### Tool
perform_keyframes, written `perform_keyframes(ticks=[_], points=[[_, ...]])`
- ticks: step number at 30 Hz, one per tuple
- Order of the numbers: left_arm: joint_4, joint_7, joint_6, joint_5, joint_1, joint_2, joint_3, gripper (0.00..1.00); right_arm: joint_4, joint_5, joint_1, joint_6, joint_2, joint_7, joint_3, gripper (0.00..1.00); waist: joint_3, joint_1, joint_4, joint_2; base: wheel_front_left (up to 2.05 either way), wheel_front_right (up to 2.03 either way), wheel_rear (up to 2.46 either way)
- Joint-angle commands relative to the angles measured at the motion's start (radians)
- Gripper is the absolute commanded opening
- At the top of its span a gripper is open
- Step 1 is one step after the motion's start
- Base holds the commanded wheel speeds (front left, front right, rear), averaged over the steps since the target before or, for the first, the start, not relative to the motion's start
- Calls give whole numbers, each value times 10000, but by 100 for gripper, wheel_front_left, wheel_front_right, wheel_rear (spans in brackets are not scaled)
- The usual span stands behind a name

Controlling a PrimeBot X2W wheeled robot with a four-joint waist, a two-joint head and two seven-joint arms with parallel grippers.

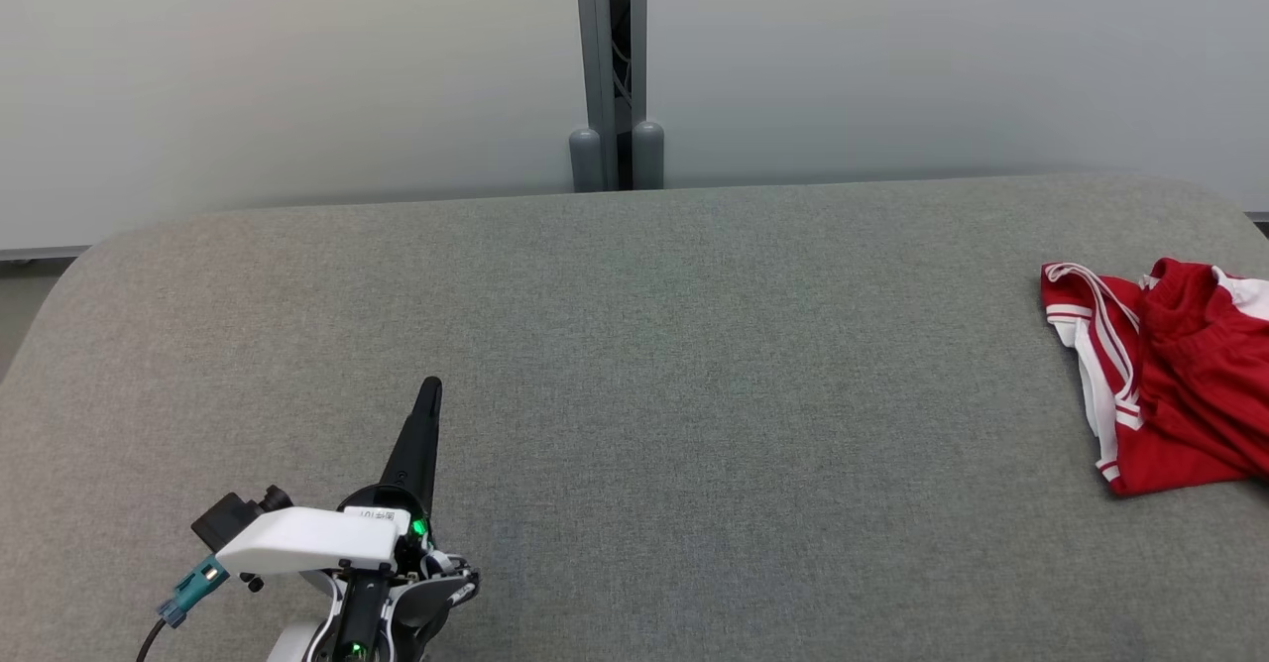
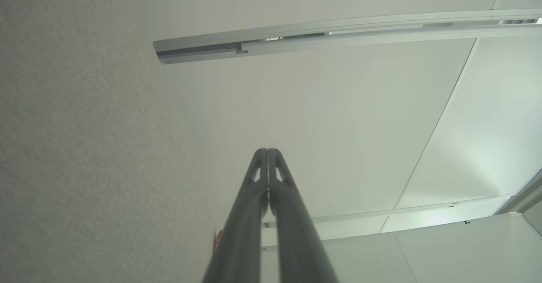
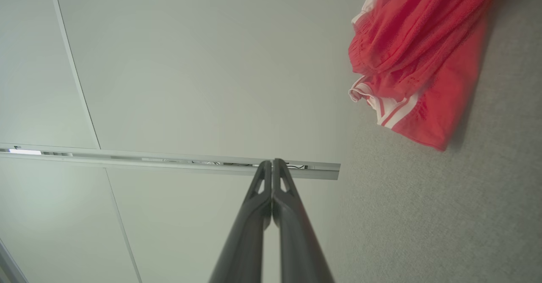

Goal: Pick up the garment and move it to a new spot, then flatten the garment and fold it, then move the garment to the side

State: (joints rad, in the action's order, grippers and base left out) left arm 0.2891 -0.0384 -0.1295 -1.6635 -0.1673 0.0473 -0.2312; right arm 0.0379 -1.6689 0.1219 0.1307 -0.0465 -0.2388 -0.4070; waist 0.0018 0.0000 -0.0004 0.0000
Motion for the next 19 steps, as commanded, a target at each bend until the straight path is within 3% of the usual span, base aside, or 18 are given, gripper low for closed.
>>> perform_keyframes(ticks=[1,19], points=[[-3,6,-43,14,-94,56,11,0,-45,-39,45,0,-70,-42,-16,0,0,0,0,0,0,0,0],[-3,5,-43,13,-94,56,10,0,-45,-39,45,0,-70,-41,-16,0,0,0,0,0,0,0,0]])
